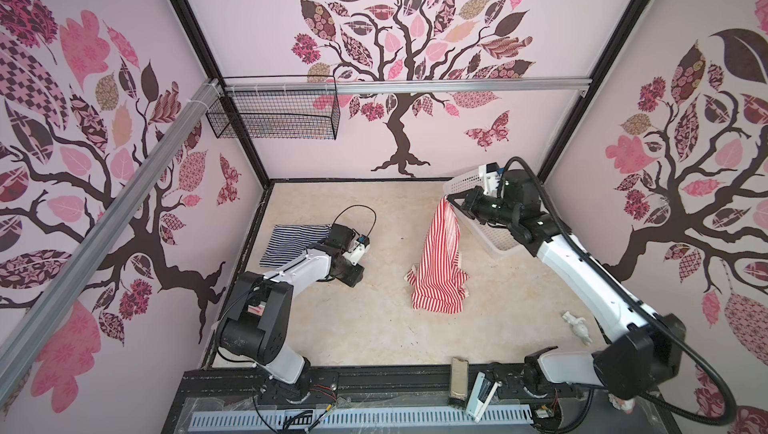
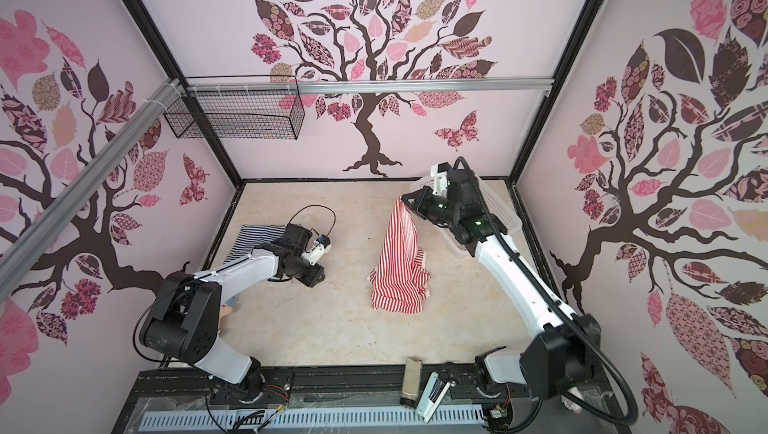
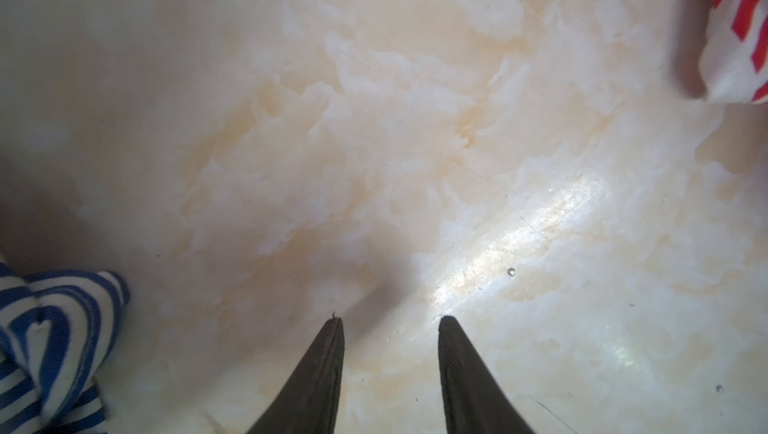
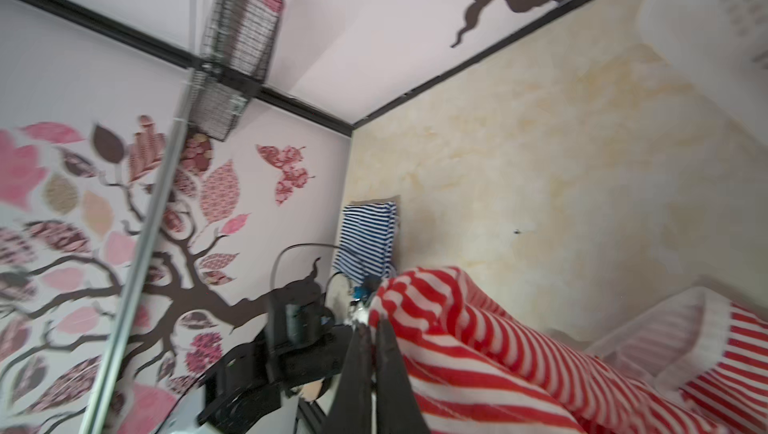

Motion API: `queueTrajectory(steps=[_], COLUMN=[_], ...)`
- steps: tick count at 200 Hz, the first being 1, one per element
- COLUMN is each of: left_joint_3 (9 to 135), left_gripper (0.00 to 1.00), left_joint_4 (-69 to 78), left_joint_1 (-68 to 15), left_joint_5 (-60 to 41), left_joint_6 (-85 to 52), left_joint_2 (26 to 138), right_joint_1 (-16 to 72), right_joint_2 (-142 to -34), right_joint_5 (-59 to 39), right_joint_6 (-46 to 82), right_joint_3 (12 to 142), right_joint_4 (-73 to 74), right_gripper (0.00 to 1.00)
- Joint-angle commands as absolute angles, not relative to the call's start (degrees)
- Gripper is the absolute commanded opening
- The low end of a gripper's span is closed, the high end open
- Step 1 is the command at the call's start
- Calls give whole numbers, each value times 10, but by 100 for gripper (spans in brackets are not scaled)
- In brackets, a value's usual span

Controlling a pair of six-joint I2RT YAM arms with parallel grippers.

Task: Fold and stack the tank tops
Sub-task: 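Lift the red striped tank top out of the basket and drop it on the table, then reach the left gripper to the red tank top and grasp its edge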

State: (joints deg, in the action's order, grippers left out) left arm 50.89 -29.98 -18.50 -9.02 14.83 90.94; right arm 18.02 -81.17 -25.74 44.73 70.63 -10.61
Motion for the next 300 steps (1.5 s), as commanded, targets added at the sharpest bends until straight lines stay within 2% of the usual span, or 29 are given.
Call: queueTrajectory(steps=[1,47,95,131,183,230,275,300], left_joint_3=[510,499,479,488,528,539,463,458], left_gripper=[42,42,42,42,48,52,53,54], left_joint_4=[-308,-328,-335,-339,-354,-333,-200,-153], left_joint_1=[-185,-186,-217,-251,-317,-404,-538,-589], left_joint_5=[-96,-116,-103,-108,-143,-149,-37,26], left_joint_6=[147,167,190,199,199,198,236,260], left_joint_2=[912,916,920,906,846,814,779,799], right_joint_1=[181,173,112,80,97,153,153,146], right_joint_2=[-901,-1077,-1147,-1132,-1077,-973,-894,-884], right_joint_5=[-195,-117,-61,6,132,78,79,81], right_joint_6=[409,379,367,341,324,325,331,327], right_joint_3=[705,845,930,930,929,861,767,743], right_joint_4=[-104,-174,-278,-317,-373,-351,-327,-326], right_gripper=[0,0,0,0,0,0,0,0])
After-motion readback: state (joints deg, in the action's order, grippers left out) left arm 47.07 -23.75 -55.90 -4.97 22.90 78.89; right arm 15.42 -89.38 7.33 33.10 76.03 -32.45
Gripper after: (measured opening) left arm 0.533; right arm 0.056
